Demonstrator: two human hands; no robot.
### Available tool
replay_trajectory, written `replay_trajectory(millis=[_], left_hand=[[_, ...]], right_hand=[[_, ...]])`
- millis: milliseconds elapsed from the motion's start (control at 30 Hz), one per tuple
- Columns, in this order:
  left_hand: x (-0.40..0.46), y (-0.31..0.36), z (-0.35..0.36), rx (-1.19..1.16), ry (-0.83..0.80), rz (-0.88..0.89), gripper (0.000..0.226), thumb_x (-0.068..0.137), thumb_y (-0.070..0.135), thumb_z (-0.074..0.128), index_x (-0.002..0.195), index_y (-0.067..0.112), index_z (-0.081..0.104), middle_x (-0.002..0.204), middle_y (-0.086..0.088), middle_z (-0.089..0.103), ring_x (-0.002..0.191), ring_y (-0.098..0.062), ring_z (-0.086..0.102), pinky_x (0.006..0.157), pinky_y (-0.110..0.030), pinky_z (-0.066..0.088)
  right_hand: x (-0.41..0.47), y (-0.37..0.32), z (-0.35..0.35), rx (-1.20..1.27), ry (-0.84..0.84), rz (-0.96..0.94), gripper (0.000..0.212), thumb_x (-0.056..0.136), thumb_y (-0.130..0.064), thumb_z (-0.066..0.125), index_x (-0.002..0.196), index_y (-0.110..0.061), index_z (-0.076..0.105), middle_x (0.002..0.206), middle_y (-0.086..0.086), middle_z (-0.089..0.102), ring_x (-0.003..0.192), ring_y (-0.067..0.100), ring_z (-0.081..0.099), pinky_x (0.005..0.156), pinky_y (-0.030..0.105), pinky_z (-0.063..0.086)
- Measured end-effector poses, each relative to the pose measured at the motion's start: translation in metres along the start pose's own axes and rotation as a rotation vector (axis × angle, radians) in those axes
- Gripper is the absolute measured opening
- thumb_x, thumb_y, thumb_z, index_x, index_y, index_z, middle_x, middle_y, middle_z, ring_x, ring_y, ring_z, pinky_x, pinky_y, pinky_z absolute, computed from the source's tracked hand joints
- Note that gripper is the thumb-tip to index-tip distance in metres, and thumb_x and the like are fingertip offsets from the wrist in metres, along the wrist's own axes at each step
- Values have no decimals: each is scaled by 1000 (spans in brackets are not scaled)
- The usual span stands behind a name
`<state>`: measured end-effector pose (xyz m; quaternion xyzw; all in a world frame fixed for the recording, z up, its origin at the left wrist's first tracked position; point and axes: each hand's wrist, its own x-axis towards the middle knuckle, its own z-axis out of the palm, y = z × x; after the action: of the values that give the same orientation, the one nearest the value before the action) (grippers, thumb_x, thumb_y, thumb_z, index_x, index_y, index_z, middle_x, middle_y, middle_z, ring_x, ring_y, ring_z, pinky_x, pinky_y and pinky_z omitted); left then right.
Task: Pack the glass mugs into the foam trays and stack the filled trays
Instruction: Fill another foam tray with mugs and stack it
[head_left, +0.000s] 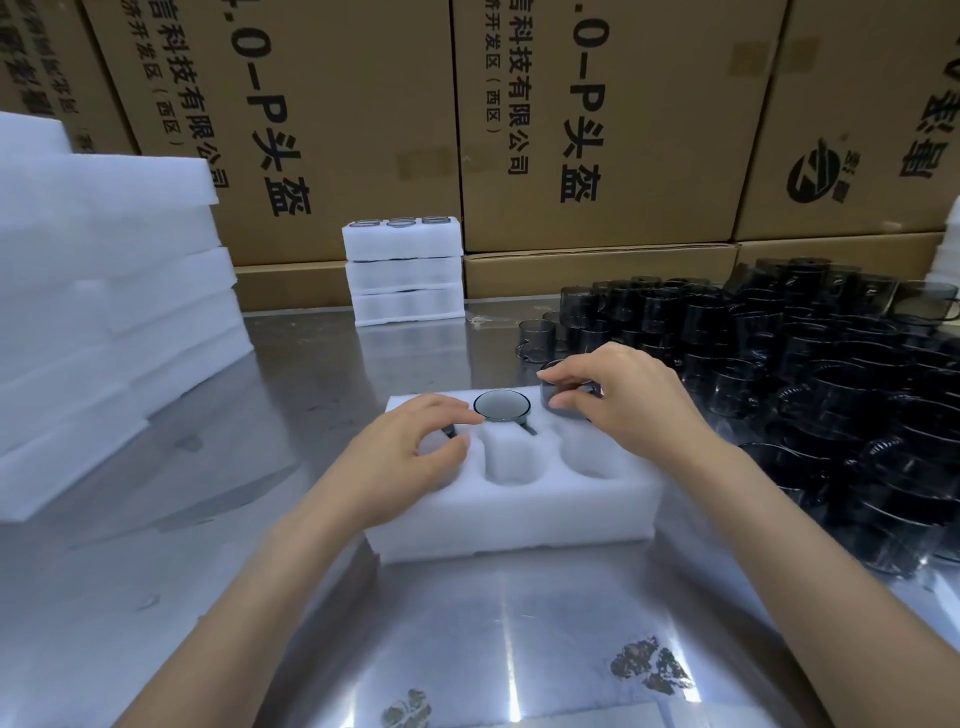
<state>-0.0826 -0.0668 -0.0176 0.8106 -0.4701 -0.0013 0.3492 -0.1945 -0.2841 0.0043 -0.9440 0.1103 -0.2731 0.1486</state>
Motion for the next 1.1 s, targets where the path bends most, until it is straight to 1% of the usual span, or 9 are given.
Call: replay_trajectory(millis=[200,300,400,500,600,700,767,867,1100], left_hand=[[0,1,-1,1,2,9,24,93,31,51,102,52,58,114,34,52,110,10,47,92,-16,37],[0,3,-2,20,11,8,23,92,30,51,104,49,59,114,31,53,110,7,49,92,-13,35],[3,10,0,176,56,65,28,93,31,50,118,36,60,123,26,51,109,2,49,96,-26,39],[9,24,8,246,50,121,40,94,38,47,134,38,47,142,25,38,123,3,37,98,-20,32],[22,41,24,235,-9,190,53,95,42,46,145,35,31,154,19,20,138,2,18,112,-23,18],[37,53,36,253,-61,210,62,96,45,42,150,31,16,157,17,5,143,0,5,118,-32,9],[44,54,41,283,-117,213,67,96,49,39,151,30,7,157,18,-3,143,2,-3,119,-31,2],[50,50,44,293,-253,182,67,96,49,38,151,29,6,157,16,-3,142,3,-3,117,-26,1],[54,52,43,327,-353,146,60,94,42,43,149,32,21,157,11,14,144,-2,9,117,-26,9]], right_hand=[[0,3,0,16,-47,-27,27,88,-29,64,113,-38,66,100,-23,65,106,5,50,81,30,43],[-1,7,-2,107,33,4,28,94,-37,53,120,-41,60,112,-22,63,110,4,50,84,30,42],[-5,13,-5,283,165,55,35,100,-38,37,129,-35,56,125,-20,57,122,3,47,98,31,39],[-10,18,1,266,22,59,41,99,-41,36,138,-35,46,140,-20,45,132,1,36,110,35,31],[-12,20,6,200,-134,47,46,97,-43,39,143,-39,35,150,-22,29,138,1,27,113,39,28],[-14,20,3,302,-62,48,44,99,-40,35,143,-38,34,151,-24,26,139,-4,21,116,33,21],[-17,20,2,298,-51,49,44,101,-39,30,144,-37,32,151,-25,25,139,-7,18,116,26,15],[-20,20,1,187,-164,95,45,101,-40,22,145,-35,34,150,-23,28,137,-8,18,110,20,14],[-20,20,1,13,-311,187,48,101,-45,17,146,-37,32,152,-20,27,141,2,21,112,35,21]])
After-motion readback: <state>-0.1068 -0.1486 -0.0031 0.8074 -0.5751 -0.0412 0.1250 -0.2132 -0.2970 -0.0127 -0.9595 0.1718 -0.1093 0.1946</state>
